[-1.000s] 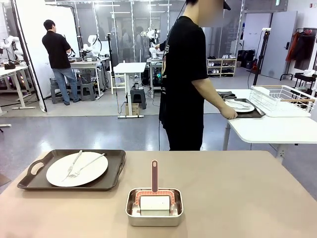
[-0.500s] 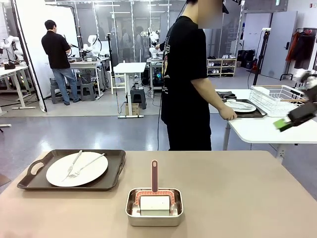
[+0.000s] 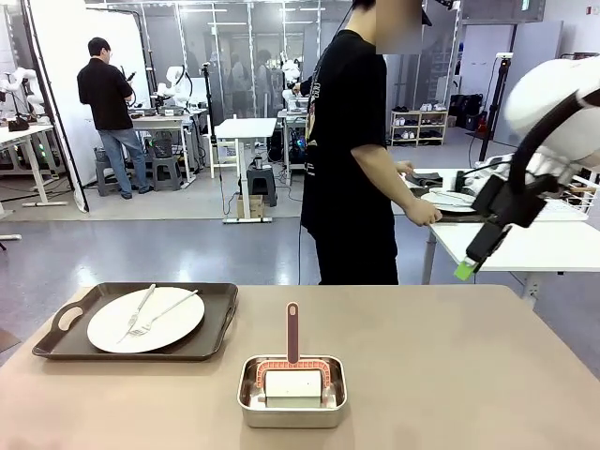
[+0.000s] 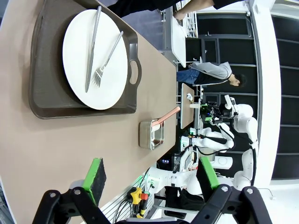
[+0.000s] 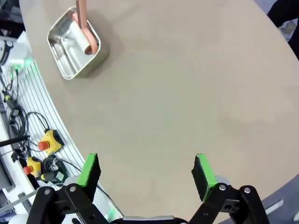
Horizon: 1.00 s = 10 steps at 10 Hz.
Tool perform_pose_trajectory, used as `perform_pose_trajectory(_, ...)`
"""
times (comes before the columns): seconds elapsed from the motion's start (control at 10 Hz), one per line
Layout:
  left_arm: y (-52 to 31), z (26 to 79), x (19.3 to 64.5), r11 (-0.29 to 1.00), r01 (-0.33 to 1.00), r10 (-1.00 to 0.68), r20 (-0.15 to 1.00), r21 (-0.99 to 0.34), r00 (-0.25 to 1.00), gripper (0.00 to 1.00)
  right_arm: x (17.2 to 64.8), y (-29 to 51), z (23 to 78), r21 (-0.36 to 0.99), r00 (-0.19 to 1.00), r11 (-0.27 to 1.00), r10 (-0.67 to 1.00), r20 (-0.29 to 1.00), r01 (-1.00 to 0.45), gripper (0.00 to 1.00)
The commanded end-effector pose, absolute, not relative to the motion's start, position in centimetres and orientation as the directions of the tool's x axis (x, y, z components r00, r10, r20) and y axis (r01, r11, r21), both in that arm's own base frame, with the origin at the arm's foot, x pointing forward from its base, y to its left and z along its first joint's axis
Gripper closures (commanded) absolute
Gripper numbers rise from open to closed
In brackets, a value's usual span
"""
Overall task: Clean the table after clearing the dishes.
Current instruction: When the left (or right) Handle tray is removed, use the left hand (or right hand) to clean the left (or right) side of the table with the Lint Roller.
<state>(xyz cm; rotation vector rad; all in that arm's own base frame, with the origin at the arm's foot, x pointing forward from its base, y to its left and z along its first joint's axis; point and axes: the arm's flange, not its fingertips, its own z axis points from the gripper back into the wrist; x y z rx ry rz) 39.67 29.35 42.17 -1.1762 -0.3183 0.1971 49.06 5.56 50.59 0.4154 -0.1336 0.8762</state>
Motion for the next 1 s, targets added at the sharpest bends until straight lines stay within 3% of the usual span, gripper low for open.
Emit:
perform_pose_trajectory(0.0,29.4,42.2,39.6,0.366,0.018,0.330,0.148,-0.930,0.932,0.00,49.6,7.5,50.3,0.279,0.643,0.584,0.734,0.219,-0.762,0.00)
perform_pose_trajectory(0.1,29.4,42.2,39.6,0.366,0.018,0.330,0.148,-0.930,0.932,0.00,48.7,7.9,50.0,0.269,0.641,0.583,0.720,0.265,-0.766,0.00)
perform_pose_trajectory(0.6,29.4,42.2,39.6,0.366,0.018,0.330,0.148,-0.930,0.932,0.00,49.6,7.0,49.7,0.294,0.633,0.565,0.731,0.255,-0.771,0.00)
perform_pose_trajectory(0.7,29.4,42.2,39.6,0.366,0.018,0.330,0.148,-0.930,0.932,0.00,50.4,8.1,50.3,0.193,0.541,0.508,0.814,0.212,-0.839,0.00)
perform_pose_trajectory(0.9,29.4,42.2,39.6,0.366,0.018,0.330,0.148,-0.930,0.932,0.00,53.8,13.7,51.1,0.120,0.389,0.374,0.911,0.141,-0.920,0.00)
